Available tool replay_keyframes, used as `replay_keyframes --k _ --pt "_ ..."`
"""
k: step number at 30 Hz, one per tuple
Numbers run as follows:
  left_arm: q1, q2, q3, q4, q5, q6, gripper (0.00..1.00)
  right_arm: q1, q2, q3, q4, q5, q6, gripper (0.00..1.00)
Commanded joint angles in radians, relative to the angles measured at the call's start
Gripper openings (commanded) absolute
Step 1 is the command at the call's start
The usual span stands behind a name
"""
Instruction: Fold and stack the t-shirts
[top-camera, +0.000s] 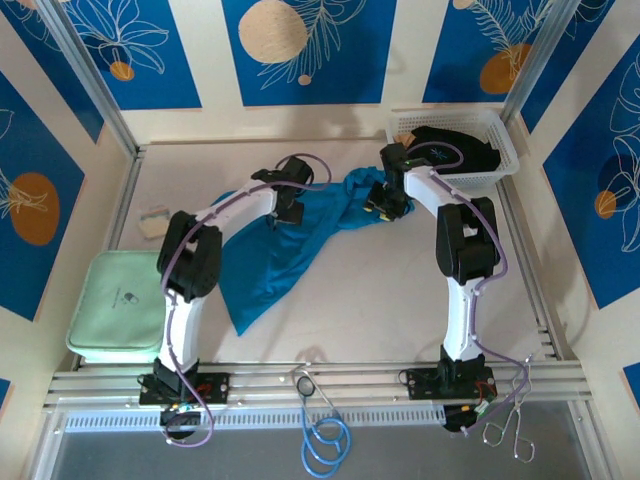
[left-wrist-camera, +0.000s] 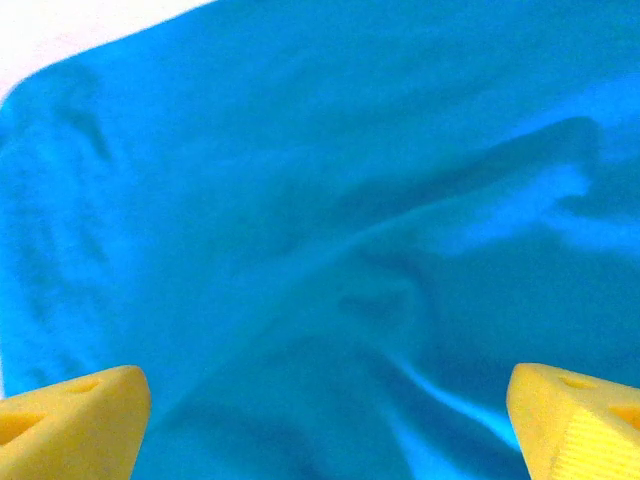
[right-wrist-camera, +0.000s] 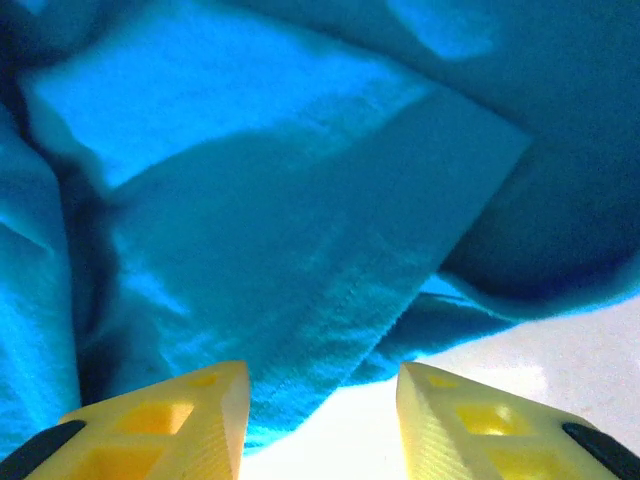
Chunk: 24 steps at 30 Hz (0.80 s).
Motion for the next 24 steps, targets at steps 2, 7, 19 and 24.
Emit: replay_keyframes --k 2,7,19,24 --pt "0.027 0.078 0.056 -0.022 0.027 0.035 0.92 -0.004 0.038 0.035 0.001 0.013 0.015 0.42" --pt "0.056 0.109 0.062 -0.001 0.039 0.036 0.92 -0.001 0.060 0.054 -0.001 0.009 0.020 0.41" --pt "0.098 0.180 0.079 0.002 0.038 0.060 0.91 0.016 0.077 0.094 -0.008 0.023 0.023 0.00" --pt "0.106 0.204 0.081 0.000 0.033 0.066 0.90 0.028 0.039 0.076 -0.005 0.022 0.020 0.00"
